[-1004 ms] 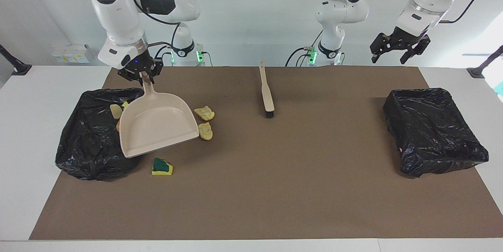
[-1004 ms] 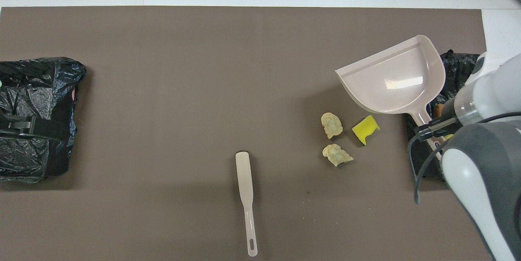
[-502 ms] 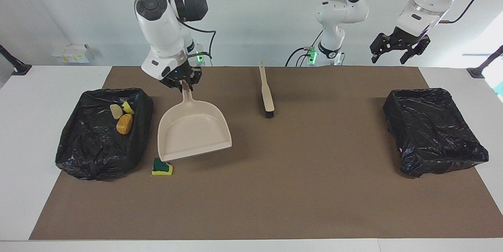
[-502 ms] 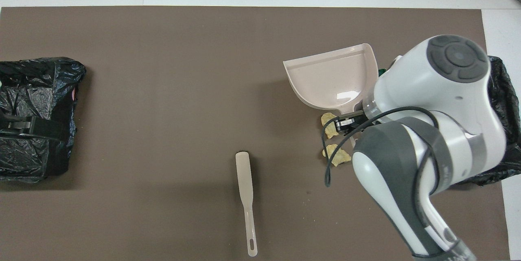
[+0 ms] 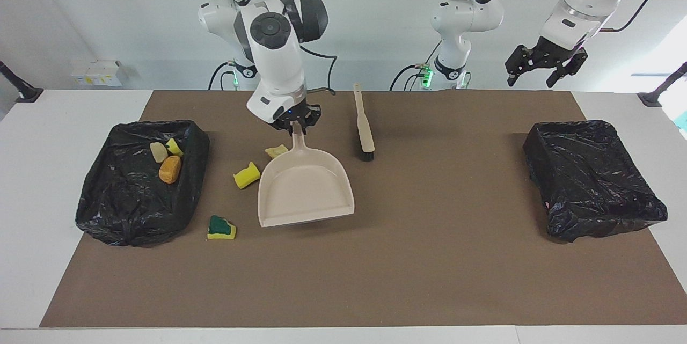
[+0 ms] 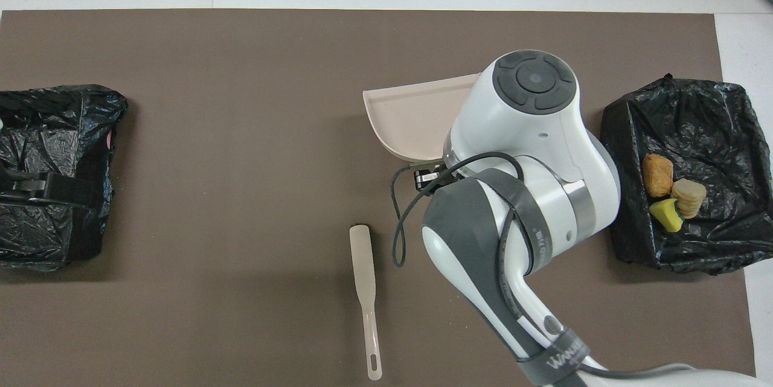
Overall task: Sweep and dump trash in bin
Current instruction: 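Bring the empty dustpan back to the table center with the right gripper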
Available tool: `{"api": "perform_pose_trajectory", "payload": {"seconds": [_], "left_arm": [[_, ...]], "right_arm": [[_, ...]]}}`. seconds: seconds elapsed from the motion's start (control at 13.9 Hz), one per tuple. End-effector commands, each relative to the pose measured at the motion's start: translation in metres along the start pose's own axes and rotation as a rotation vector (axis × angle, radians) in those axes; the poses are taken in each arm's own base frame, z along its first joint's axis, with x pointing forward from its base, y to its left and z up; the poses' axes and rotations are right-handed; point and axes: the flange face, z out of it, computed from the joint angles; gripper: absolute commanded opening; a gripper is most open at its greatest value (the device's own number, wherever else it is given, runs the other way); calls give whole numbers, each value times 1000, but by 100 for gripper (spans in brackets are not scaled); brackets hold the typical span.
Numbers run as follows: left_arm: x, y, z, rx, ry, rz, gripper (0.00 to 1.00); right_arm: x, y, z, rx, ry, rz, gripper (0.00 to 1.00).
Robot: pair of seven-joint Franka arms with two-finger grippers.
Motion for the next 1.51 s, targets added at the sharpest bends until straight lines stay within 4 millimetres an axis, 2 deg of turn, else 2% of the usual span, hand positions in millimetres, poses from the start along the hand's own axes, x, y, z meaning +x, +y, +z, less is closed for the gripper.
{"api": "perform_pose_trajectory", "payload": {"seconds": [0.0,0.36,0.5,0.65,1.0,1.36,1.43], "left_arm": [[1,-2,-3,12,-4,-3,100],[1,-3,-3,14,-2,-5,100],[1,-2,-3,12,-2,-5,100],[1,-3,-3,14,-2,-5,100],[1,-3,-3,14,-2,-5,100],[1,-3,-3,14,-2,-5,100],[1,-2,-3,12,-2,-5,100]], "right_arm": [[7,-26,8,46,13,46,0],[14,-59,41,72,23,75,0],[15,-85,69,69,29,87,0],[21,-97,89,62,39,76,0],[31,-98,106,73,38,121,0],[34,-94,108,73,44,126,0],[35,-91,109,71,44,128,20]]}}
